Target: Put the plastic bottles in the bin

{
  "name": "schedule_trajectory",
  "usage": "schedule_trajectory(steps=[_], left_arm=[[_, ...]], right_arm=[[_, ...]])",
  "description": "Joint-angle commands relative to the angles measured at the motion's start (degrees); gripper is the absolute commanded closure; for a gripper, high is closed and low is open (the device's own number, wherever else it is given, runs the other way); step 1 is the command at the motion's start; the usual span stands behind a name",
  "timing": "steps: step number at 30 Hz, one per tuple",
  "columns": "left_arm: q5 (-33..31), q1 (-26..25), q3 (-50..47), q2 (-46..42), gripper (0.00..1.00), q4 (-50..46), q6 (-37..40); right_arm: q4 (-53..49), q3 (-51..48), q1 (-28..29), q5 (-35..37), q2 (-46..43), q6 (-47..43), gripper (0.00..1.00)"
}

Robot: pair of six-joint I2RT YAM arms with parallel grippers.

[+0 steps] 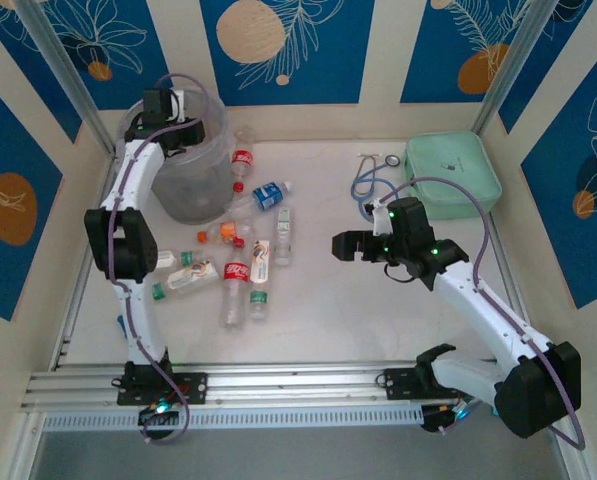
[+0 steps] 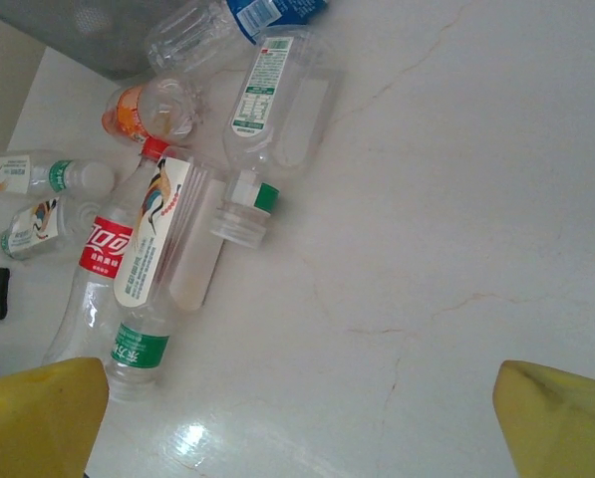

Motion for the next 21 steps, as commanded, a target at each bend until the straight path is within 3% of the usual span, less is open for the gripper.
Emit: schedule_trajectory(steps=[1, 4, 8, 21], left_arm=[[1.05, -0.22, -0.68, -0.18, 0.42, 1.31, 1.84], [0.97, -0.22, -0.54, -1.19, 0.19, 2.05, 1.74], [0.96, -0.24, -0.25, -3.33, 0.01, 2.59, 1.75], [-4.67, -0.22, 0.26, -16.64, 0.0, 0.48, 5.14]], right_arm=[[-1.81, 0.93, -0.71, -0.52, 0.06, 1.32, 0.0], [-2.6, 0.84, -1.66, -0.84, 0.23, 1.8, 0.01], [-2.71, 0.69, -2.81, -2.0, 0.75, 2.5, 0.01], [-4.49, 2.2, -4.97, -6.71, 2.76, 1.83, 0.01]])
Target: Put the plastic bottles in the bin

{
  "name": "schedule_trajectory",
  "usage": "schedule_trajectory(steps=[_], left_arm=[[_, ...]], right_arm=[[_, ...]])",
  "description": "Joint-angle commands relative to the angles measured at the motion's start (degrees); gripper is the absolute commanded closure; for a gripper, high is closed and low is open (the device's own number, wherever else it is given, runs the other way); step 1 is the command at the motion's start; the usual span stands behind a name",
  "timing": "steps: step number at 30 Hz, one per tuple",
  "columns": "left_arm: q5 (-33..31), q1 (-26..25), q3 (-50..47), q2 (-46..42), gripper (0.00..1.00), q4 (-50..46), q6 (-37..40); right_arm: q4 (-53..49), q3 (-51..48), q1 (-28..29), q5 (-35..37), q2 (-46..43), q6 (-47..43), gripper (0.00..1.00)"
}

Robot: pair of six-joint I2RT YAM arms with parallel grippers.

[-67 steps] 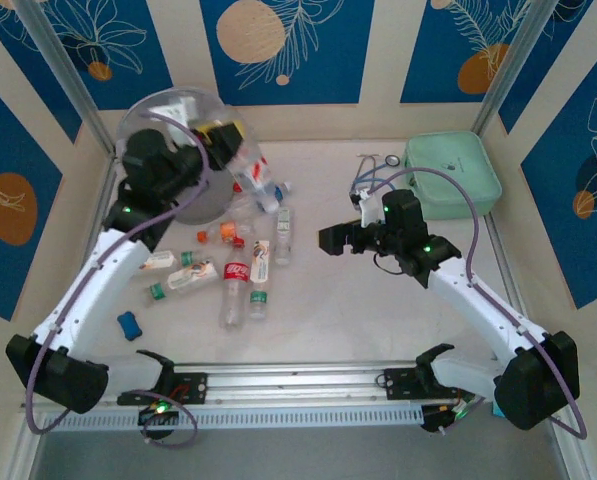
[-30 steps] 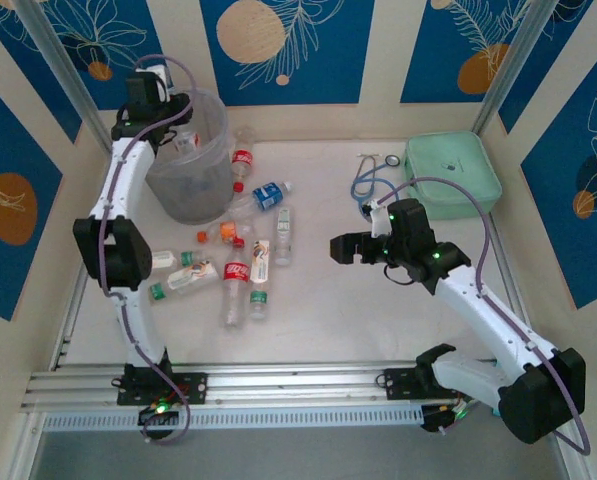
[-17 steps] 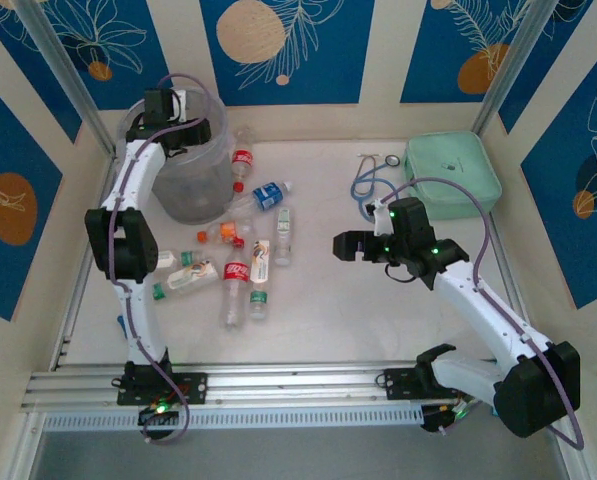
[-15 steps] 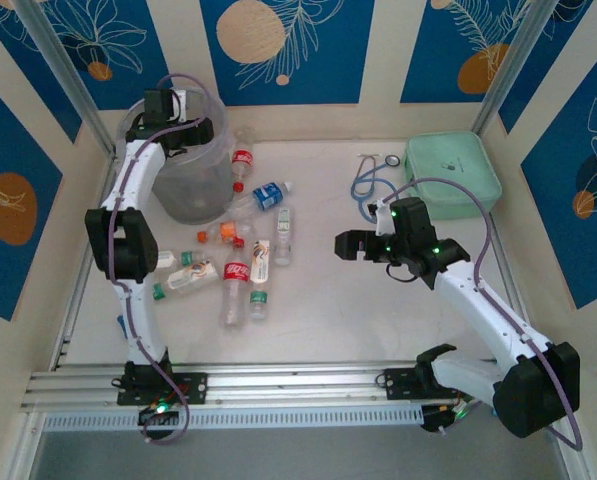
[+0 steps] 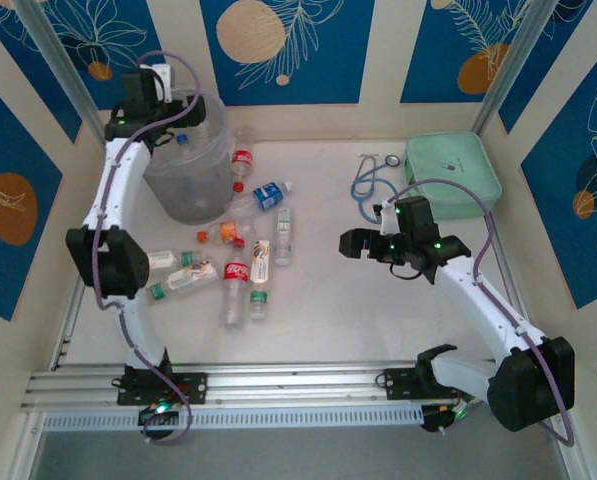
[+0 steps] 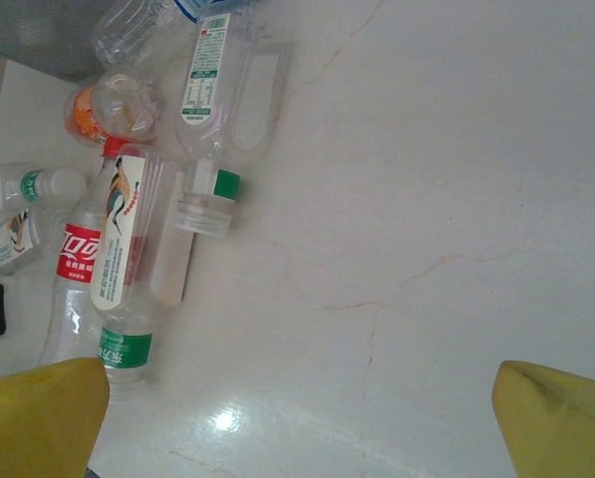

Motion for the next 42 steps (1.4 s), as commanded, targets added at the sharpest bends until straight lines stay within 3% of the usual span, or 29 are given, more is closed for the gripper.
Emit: schedule_trajectory(steps=[1, 9, 17, 21, 25, 33, 42], left_arm=[[-2.85, -0.07, 0.2, -6.49, 0.0, -1.23, 1.93], [-0.01, -2.41, -17.28, -24.36, 0.0, 2.42, -3.23], [-3.6, -17.23, -37.29, -39.08, 0.0, 3.24, -5.36], [-4.88, -21.98, -49.08, -45.9, 0.0, 6.29, -11.2], [-3.67, -23.18, -59.9, -51.31, 0.0, 11.17, -17.95], [1.05, -23.61, -70.17, -54.05, 0.0, 16.96, -24.8], [1.43, -23.53, -72.26, -54.74, 0.0, 19.13, -25.49]], right_arm=[[-1.39, 2.25, -0.29, -4.33, 1.19, 0.18, 0.01], [-3.47, 6.48, 2.42, -7.24, 6.92, 0.54, 0.01], [0.2, 12.41, 9.5, -6.24, 17.5, 4.07, 0.11], [2.53, 16.01, 12.45, -5.8, 23.72, 6.17, 0.18], [6.5, 18.56, 14.7, -5.83, 29.78, 8.89, 0.27], [9.25, 24.9, 17.32, -3.38, 40.9, 10.94, 0.41], [11.57, 26.82, 17.73, -0.85, 47.89, 13.99, 0.38]])
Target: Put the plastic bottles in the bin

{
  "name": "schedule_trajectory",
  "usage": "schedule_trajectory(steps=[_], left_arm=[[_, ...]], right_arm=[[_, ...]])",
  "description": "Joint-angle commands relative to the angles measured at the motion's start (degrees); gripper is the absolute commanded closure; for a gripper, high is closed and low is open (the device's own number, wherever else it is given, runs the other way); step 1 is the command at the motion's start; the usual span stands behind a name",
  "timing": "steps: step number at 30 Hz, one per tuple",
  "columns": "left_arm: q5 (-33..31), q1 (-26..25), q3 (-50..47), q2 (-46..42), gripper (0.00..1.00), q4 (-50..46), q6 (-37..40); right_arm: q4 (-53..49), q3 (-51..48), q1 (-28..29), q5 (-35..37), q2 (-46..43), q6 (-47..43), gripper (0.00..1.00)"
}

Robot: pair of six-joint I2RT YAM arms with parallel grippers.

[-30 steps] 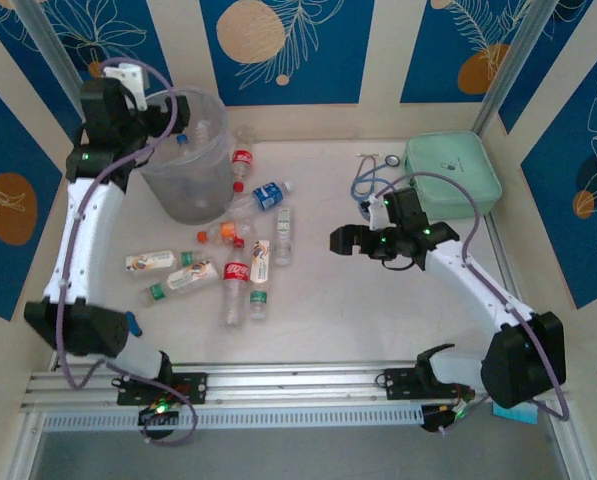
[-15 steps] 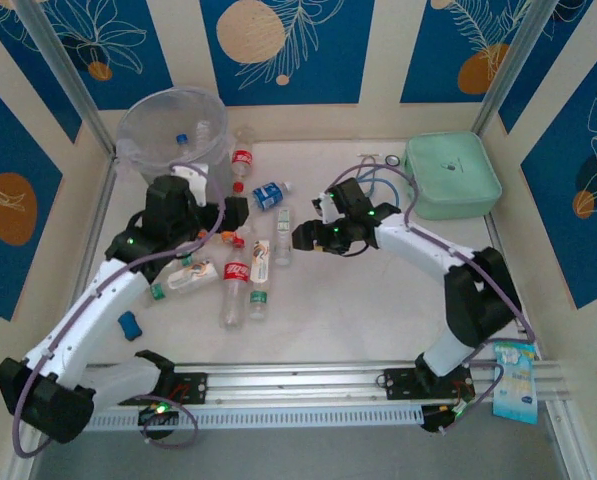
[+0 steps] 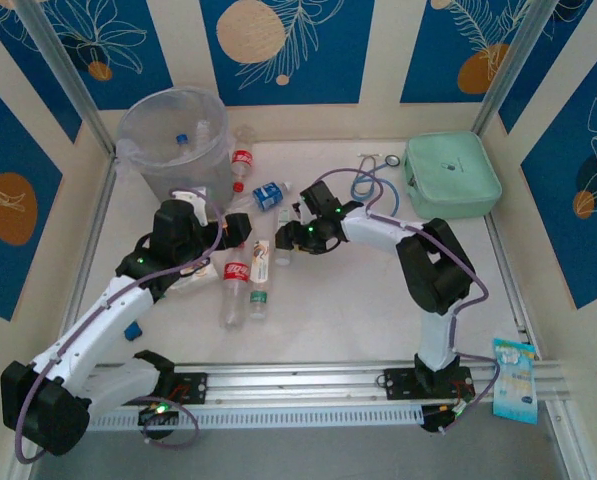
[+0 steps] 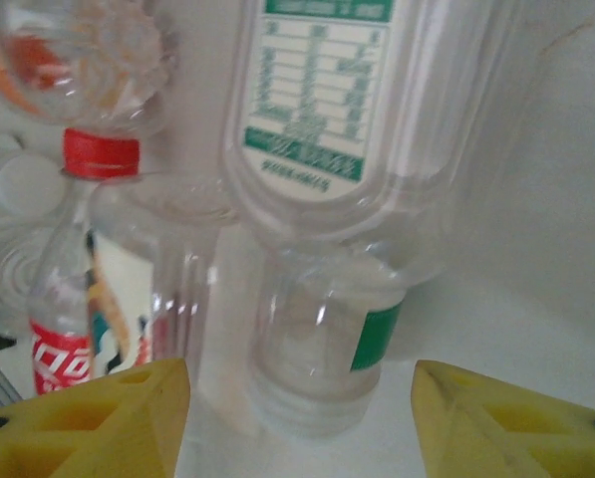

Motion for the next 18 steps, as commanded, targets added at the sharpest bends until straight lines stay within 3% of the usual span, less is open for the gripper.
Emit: schedule_trajectory(steps=[1, 5, 10, 18], left_arm=[[1.06, -0.34, -0.17, -1.46, 0.0, 2.74, -0.81], [0.93, -0.34, 0.3, -1.55, 0.0, 2.11, -0.49], [0.23, -0.34, 0.7, -1.74, 0.0, 1.14, -0.12], [0.55, -0.27, 1.38, -0.63, 0.0, 1.17, -0.01]], right_arm=[[1.58, 1.79, 0.35, 0.93, 2.31, 2.19, 0.37], [2.0, 2.78, 0.35, 1.72, 5.01, 2.84, 0.31], [2.18, 3.65, 0.17, 2.56, 7.35, 3.36, 0.31], [2.18, 3.26, -0.33, 4.12, 7.49, 3.26, 0.5]])
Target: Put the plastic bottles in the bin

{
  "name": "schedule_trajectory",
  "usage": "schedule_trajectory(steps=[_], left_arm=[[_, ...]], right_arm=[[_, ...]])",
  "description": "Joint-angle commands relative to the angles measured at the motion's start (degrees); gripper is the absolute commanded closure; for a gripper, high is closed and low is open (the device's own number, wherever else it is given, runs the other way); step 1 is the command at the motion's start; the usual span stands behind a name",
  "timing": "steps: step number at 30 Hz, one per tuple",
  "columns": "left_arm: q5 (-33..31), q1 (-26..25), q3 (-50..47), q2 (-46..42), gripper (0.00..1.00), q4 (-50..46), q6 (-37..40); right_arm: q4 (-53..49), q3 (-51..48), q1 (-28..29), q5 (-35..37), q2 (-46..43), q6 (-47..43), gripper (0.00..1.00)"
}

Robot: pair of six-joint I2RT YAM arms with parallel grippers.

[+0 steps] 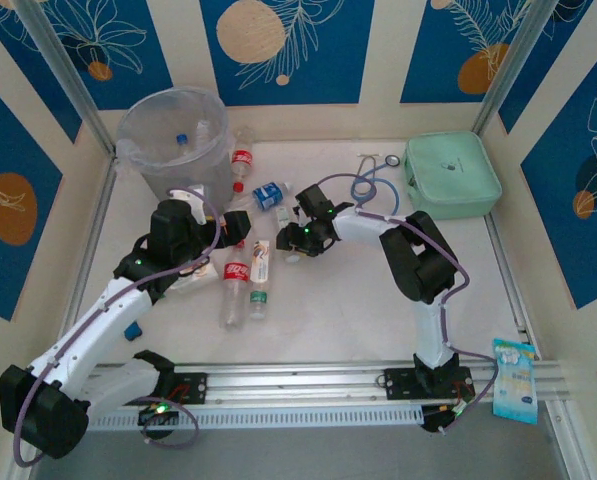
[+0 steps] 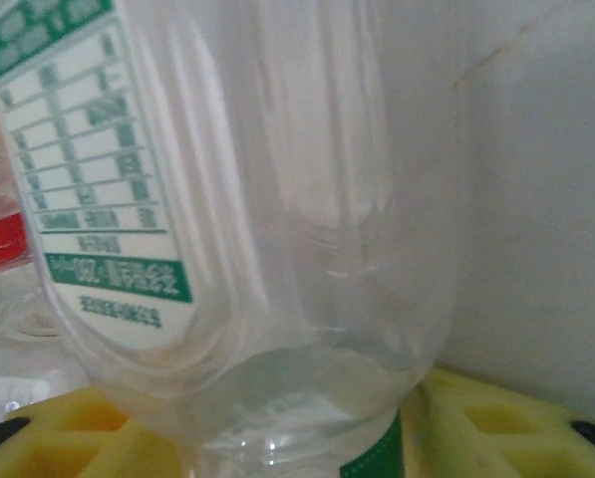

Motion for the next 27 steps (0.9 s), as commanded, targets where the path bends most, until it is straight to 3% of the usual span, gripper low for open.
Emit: schedule_trajectory(steps=[1, 10, 18, 21, 27], left_arm=[[0.83, -0.34, 1.47, 0.33, 0.0, 0.43, -0.01], [8.37, -0.33, 2.0, 4.48, 0.0, 9.76, -7.37], [15.59, -0.43, 3.57, 12.4, 0.0, 24.44, -17.8], [17.94, -0.99, 4.07, 15.7, 0.0, 30.23, -21.18], [18.46, -5.34, 6.35, 21.49, 0.0, 33.43, -21.66]], right_arm=[[1.24, 0.19, -0.52, 1.45, 0.56, -0.56, 0.52], [-0.78, -8.06, -5.17, -0.33, -12.39, -5.98, 0.7], [13.48, -23.15, -6.78, -14.68, -30.14, -14.81, 1.0], [18.15, -26.58, -6.7, -20.81, -34.33, -16.46, 1.0], [18.85, -27.03, -5.17, -25.32, -36.62, -17.77, 1.0]])
